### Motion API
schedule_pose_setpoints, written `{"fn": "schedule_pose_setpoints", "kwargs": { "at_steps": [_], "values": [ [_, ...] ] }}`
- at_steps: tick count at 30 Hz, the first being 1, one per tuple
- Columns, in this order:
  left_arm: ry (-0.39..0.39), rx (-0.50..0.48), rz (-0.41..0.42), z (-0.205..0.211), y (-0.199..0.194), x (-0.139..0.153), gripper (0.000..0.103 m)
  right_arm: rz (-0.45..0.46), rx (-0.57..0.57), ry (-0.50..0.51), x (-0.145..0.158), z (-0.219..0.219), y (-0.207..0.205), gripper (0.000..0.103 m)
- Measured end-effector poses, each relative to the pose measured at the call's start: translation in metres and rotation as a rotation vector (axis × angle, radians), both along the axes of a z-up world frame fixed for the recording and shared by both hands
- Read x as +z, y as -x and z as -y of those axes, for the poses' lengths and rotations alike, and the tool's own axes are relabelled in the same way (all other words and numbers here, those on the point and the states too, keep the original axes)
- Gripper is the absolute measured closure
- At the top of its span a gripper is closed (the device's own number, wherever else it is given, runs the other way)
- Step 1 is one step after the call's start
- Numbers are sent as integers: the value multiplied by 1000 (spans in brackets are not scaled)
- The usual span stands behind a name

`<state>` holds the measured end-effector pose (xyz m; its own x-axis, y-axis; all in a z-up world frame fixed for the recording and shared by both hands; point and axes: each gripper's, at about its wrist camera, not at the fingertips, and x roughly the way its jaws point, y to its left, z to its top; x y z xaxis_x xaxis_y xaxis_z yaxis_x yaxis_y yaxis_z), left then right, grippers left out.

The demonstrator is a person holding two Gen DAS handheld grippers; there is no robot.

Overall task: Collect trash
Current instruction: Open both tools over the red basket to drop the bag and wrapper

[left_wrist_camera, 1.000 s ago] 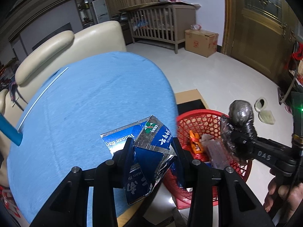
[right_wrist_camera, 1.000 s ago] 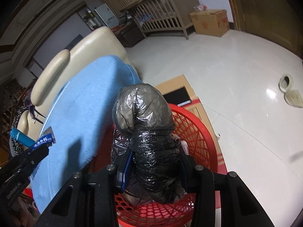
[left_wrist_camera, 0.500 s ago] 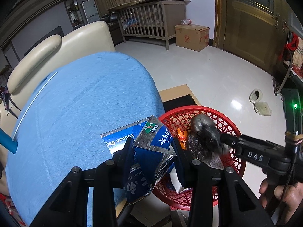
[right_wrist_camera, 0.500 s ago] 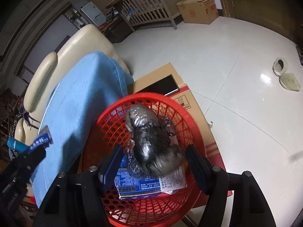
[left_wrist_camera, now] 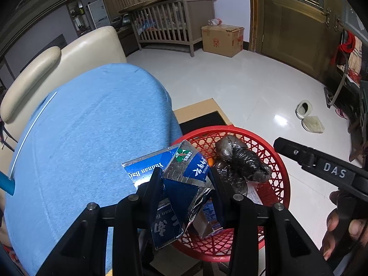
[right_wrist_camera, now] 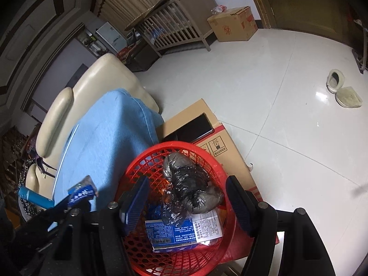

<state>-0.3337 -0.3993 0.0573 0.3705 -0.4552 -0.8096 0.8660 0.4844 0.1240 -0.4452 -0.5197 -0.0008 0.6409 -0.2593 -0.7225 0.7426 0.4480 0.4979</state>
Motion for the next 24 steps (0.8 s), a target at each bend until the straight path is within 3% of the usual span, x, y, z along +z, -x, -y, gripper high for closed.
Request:
{"fn": "schedule_pose_setpoints", "kwargs": {
  "at_steps": [24],
  "values": [
    [-77,-38,-41,43,5,-37,60,66,-69,3,10,15,32,31]
  ]
}}
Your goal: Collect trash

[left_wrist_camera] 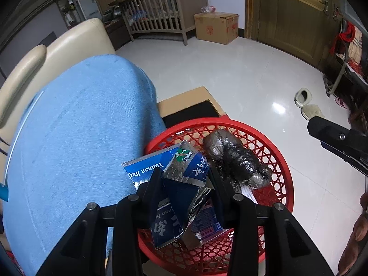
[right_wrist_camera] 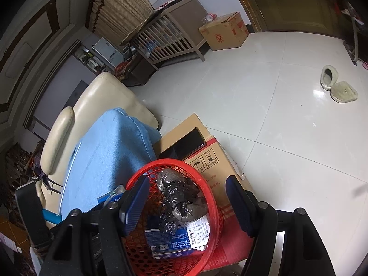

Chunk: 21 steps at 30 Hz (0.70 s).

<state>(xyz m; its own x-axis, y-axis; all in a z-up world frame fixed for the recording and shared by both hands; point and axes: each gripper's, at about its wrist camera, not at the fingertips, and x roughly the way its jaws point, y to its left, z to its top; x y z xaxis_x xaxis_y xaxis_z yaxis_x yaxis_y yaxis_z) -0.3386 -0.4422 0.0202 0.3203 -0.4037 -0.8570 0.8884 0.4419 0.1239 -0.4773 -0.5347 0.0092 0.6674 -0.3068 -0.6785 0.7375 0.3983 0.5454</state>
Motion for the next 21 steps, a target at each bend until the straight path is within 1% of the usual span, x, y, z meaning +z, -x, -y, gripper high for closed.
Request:
{"fn": "schedule_pose_setpoints", "kwargs": {
  "at_steps": [2,3,4,5,7,10,15,21],
  "values": [
    [-8,-29,-35,3,2,-4,58,1,2,1,1,-1,0,31],
    [-14,-32,-34,4,4,-6,47,2,4,0,1,-1,-1,31],
    [-17,-33,-24,4,5,-6,34,3,5,0,0,-1,-1,31],
    [-16,-33,-11,4,6,-6,30,3,7,1,1,-1,-2,31],
    [-15,-33,7,2,8,-6,30,3,11,4,2,-3,-3,31],
    [-9,-13,-5,-2,3,-4,30,4,16,9,4,-5,-5,31],
    [23,22,-10,-13,-8,5,30,-1,19,23,8,-7,-7,31],
    [98,68,-10,-42,-23,28,29,-37,27,53,14,-16,-10,31]
  ]
}}
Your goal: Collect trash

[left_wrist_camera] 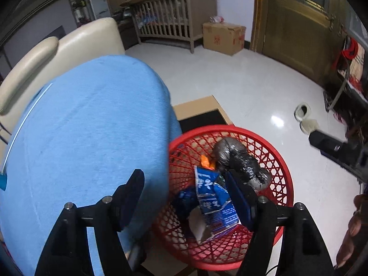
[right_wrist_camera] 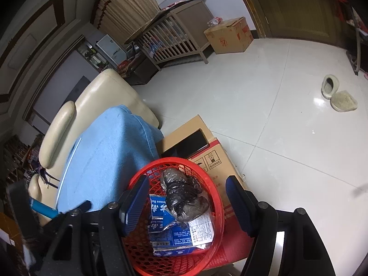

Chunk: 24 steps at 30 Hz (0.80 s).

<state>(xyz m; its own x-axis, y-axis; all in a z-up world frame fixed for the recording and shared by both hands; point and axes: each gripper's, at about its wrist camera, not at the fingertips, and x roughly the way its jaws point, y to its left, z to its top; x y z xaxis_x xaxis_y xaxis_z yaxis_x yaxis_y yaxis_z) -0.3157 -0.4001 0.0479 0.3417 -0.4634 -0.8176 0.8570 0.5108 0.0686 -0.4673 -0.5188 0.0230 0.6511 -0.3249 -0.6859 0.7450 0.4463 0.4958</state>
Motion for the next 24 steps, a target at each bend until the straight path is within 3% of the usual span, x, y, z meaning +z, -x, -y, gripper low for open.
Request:
{"fn": "schedule_pose_setpoints", "kwargs": {
  "at_steps": [6,11,14,19,24],
  "values": [
    [81,49,6,-40,-11,23,29,-101,71,118,8,-41,-22,25],
    [133,117,4,-81,-18,34,26,-265,152,294,7,-92,-48,25],
    [146,160,-2,-102,-24,33,26,-326,189,339,2,-116,-55,25],
    [160,196,-20,-129,-24,28,25,-351,201,375,2,-138,-60,25],
    [175,201,-7,-147,-17,32,21,-291,162,362,11,-147,-62,25]
  ]
}}
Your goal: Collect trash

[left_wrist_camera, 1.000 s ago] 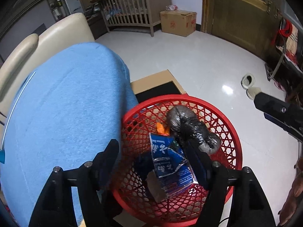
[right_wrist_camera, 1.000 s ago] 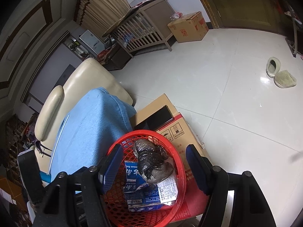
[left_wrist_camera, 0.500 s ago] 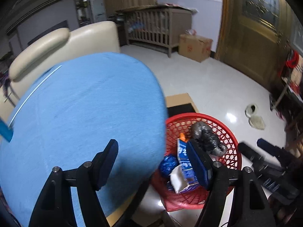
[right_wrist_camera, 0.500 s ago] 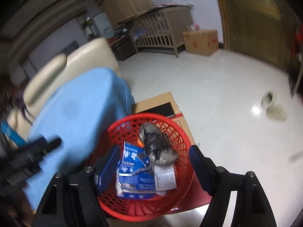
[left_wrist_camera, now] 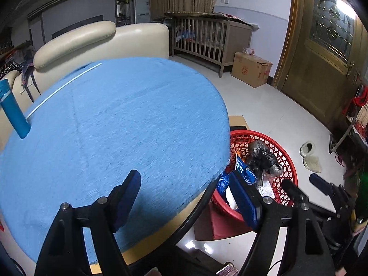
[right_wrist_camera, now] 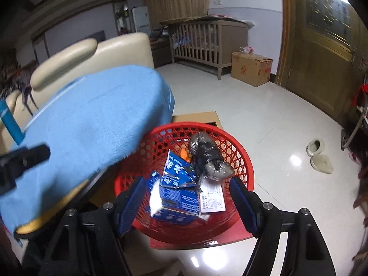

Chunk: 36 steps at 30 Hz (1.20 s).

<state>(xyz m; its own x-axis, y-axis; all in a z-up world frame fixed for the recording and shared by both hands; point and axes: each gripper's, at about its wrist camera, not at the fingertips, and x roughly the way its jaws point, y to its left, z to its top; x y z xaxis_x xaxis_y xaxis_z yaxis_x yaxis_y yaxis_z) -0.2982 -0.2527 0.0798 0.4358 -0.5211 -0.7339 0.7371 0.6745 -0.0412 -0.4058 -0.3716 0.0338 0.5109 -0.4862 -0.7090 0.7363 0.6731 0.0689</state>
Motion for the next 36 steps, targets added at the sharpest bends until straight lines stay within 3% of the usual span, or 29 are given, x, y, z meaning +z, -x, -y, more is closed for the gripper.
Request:
{"fn": "schedule_pose_setpoints", "kwargs": {
  "at_steps": [13,20,36],
  "values": [
    [-14,28,35,-22,2,0,19,-17,62,11,-6,-28,-18,25],
    [-15,19,60,-21,6,1,19,-2,40,17,-4,-27,-12,25],
    [13,-3,24,-21,7,-2,19,9,42,46,2,-31,-11,25]
  ]
}}
